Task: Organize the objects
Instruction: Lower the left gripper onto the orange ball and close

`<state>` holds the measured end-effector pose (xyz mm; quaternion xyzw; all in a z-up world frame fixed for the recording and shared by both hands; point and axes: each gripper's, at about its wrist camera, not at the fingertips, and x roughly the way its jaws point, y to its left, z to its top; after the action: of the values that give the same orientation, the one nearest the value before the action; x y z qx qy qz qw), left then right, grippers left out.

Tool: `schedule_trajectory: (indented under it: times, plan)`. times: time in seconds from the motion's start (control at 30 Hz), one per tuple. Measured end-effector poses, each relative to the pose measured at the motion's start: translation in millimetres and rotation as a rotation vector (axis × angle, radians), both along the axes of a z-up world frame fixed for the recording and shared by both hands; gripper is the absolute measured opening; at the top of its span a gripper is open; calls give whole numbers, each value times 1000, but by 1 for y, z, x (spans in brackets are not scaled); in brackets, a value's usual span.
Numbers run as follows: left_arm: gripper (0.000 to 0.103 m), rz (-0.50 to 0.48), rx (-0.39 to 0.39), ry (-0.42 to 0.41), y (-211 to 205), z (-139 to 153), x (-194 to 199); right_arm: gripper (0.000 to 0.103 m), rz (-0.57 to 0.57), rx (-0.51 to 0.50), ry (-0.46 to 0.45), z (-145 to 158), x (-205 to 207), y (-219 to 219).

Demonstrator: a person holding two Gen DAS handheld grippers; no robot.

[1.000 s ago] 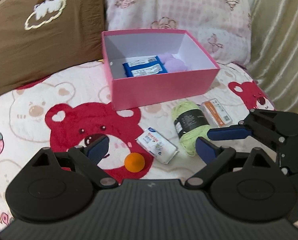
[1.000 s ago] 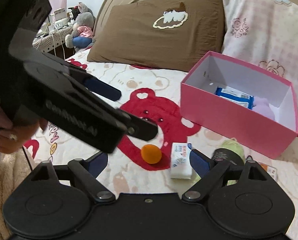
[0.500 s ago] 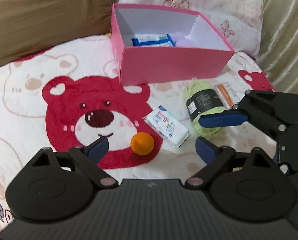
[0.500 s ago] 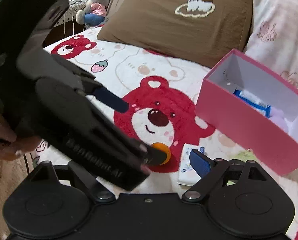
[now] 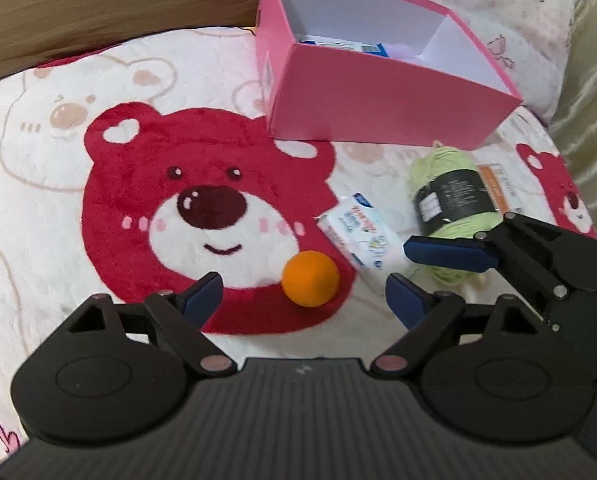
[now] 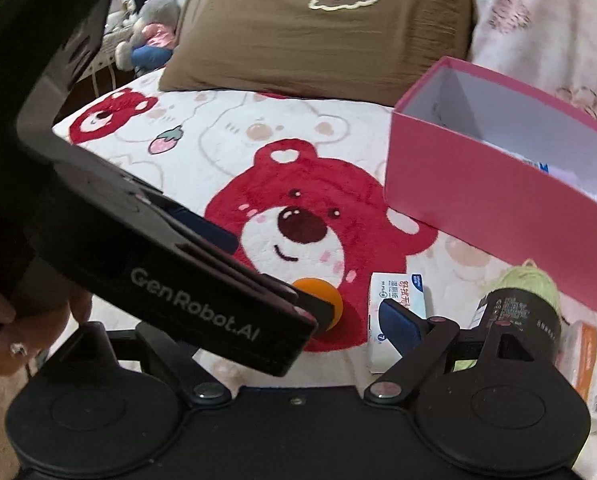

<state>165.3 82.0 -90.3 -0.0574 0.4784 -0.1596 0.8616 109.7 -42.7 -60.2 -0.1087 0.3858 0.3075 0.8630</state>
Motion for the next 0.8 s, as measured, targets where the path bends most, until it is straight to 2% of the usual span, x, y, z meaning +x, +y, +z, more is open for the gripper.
schedule_trajectory:
  times: [0.13,0.27,0.4,0.47,0.63,0.73,0.8]
  plan:
    - [82,48,-55,27,6,-9,9,83,-2,2,24,-12,11,6]
    - [76,55,-67,34,5,-15,13,82,3,11,40,-16,18,10]
    - [60,53,-87,42,6,-18,15,82,-7,4,44,-20,20,10]
    - [57,53,-97,42,7,-20,15,81,-16,10,54,-23,22,8]
    - [39,73,-127,56,13,-25,19,65,-31,8,87,-33,29,8]
    - [30,81,-174,68,17,-28,21,61,-39,16,120,-40,33,9]
    - [28,83,-194,76,18,-30,22,58,-54,14,130,-44,36,9]
